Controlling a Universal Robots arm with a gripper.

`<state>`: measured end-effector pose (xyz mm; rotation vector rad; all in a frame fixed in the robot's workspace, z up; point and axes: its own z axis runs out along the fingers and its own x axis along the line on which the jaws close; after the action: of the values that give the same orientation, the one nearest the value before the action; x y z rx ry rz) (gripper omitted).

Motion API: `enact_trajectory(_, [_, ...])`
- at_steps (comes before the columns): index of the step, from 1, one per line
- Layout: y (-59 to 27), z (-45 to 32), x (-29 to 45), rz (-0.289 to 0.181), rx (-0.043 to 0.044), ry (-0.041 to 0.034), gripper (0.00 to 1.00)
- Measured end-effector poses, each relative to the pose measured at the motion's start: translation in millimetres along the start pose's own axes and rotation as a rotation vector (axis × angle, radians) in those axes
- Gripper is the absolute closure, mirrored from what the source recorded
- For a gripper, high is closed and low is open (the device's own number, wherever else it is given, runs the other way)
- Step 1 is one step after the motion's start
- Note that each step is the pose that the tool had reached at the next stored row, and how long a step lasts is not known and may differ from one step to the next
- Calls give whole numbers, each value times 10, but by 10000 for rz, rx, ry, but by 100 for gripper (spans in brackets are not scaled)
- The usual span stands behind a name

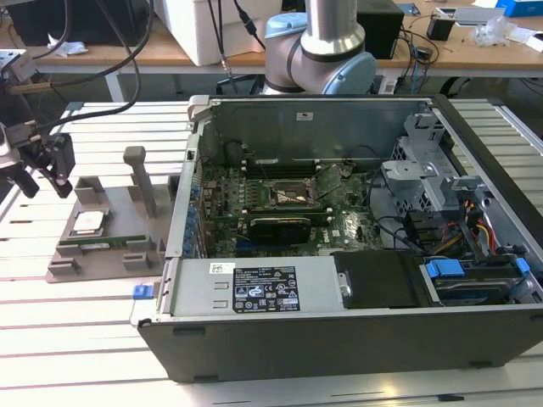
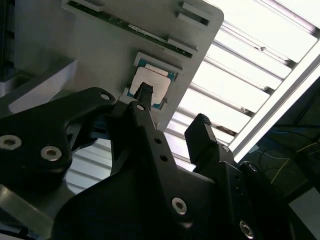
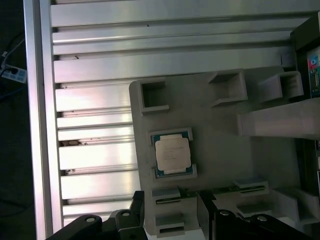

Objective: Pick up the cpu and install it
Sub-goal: 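Pick up the cpu and move it towards the insertion slot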

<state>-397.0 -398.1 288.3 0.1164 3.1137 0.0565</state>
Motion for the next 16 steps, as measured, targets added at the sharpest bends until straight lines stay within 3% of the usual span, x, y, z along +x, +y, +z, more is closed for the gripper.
enact_trajectory(16, [-6, 148, 4, 0, 0, -1, 46])
